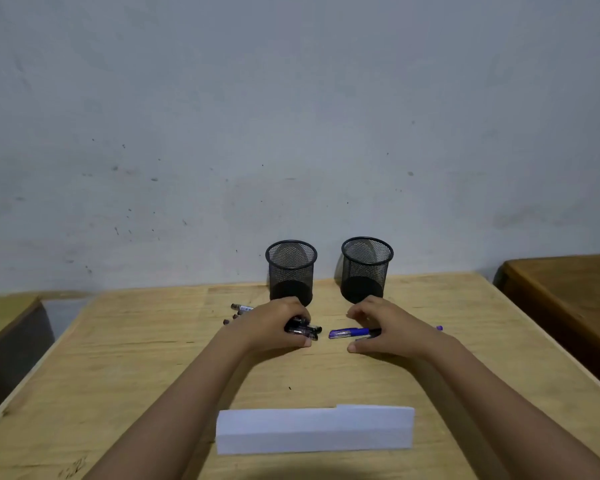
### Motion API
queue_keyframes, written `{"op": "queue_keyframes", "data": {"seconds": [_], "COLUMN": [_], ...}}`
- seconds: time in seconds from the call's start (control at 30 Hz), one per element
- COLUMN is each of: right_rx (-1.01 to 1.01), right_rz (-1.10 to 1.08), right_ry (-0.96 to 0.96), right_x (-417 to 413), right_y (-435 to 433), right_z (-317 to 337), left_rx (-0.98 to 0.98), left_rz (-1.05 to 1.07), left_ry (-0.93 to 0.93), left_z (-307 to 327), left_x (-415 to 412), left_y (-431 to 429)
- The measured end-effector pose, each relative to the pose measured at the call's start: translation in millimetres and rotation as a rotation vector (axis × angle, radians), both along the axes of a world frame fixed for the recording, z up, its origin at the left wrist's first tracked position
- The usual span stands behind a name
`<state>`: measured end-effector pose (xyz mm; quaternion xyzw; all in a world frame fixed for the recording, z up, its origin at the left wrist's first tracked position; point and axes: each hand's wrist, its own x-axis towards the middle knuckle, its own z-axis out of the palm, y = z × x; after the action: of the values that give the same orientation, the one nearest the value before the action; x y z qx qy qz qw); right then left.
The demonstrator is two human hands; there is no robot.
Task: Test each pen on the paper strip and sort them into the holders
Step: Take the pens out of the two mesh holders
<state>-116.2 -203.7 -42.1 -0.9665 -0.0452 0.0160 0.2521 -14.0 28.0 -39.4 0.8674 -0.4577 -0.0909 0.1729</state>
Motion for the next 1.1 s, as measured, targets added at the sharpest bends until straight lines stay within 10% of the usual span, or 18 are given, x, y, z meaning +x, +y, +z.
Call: {"op": "queue_keyframes", "data": {"seconds": [0.43,1.1], "right_rx": [-0.015,-0.270], "right_rz": [0.013,0.109], "right_ry": [-0.101,0.038], "right_x": [-11,36], "right_y": [43,119], "right_z": [16,20], "left_rx": [-0.241,-0.042], "left_rz": [0.403,0.600], "left_ry": [0.041,-0.049], "left_z": [-2,-37], "left_x": [-32,-61], "left_y": [84,143]}}
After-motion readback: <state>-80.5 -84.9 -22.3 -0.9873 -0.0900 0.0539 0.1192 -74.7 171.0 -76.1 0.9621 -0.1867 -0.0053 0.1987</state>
